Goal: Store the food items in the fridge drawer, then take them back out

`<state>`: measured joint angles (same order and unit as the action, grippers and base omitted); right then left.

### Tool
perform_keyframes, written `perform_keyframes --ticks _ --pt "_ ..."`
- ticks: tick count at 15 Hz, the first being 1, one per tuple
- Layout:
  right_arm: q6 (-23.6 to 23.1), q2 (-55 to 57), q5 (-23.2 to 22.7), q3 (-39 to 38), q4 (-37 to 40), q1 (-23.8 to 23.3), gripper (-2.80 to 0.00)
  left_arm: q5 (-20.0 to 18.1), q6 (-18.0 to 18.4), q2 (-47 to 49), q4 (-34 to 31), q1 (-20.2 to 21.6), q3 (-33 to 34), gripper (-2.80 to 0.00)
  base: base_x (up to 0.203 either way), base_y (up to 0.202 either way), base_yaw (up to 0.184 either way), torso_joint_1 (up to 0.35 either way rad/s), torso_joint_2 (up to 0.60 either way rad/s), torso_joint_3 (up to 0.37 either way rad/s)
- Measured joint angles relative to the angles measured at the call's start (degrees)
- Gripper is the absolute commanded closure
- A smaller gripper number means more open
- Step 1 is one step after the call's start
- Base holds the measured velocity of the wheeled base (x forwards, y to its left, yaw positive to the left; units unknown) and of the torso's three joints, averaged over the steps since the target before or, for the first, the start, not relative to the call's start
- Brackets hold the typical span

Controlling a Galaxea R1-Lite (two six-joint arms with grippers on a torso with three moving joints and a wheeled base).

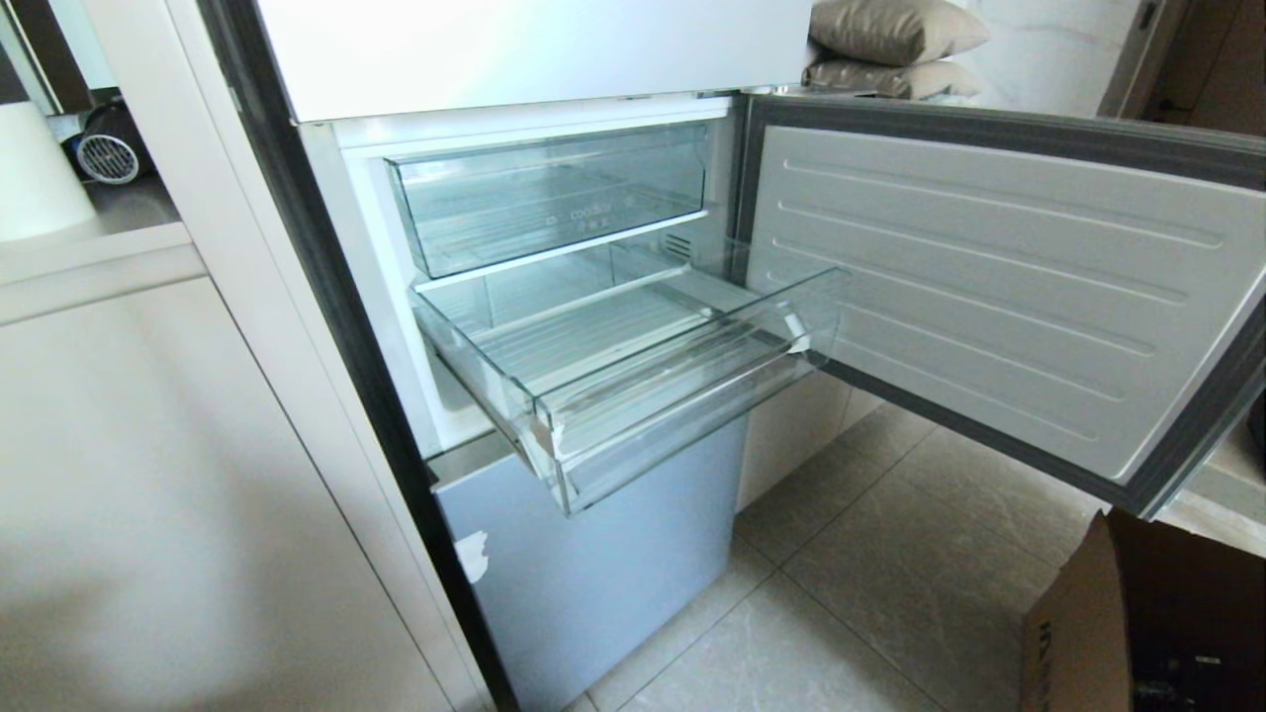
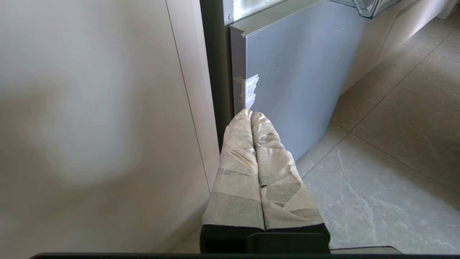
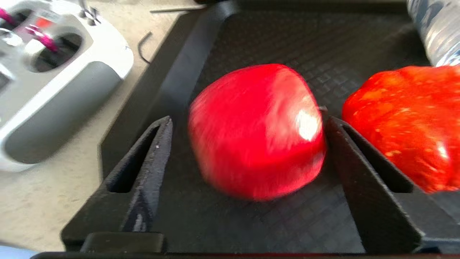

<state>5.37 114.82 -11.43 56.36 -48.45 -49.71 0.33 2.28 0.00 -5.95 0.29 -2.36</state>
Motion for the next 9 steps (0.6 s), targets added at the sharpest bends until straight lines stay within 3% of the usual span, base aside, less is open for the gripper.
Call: perform_keyframes --ticks 2,3,9 --pt "0.34 -3.28 -0.06 -2.29 0.05 0.02 -2.80 0.00 0.00 0.00 0.00 0.01 0.00 0.00 0.000 0.000 0.000 0.000 0.00 0.000" --pt "0.41 -6.00 -0.22 -3.95 0.08 0.05 0.00 0.00 0.00 0.00 0.00 0.00 0.00 0.00 0.000 0.000 0.000 0.000 0.00 0.000" --pt "1.92 -29.13 -0.55 -15.08 1.83 3.38 0.00 0.00 0.00 0.00 0.02 0.00 0.00 0.00 0.000 0.000 0.000 0.000 0.00 0.000"
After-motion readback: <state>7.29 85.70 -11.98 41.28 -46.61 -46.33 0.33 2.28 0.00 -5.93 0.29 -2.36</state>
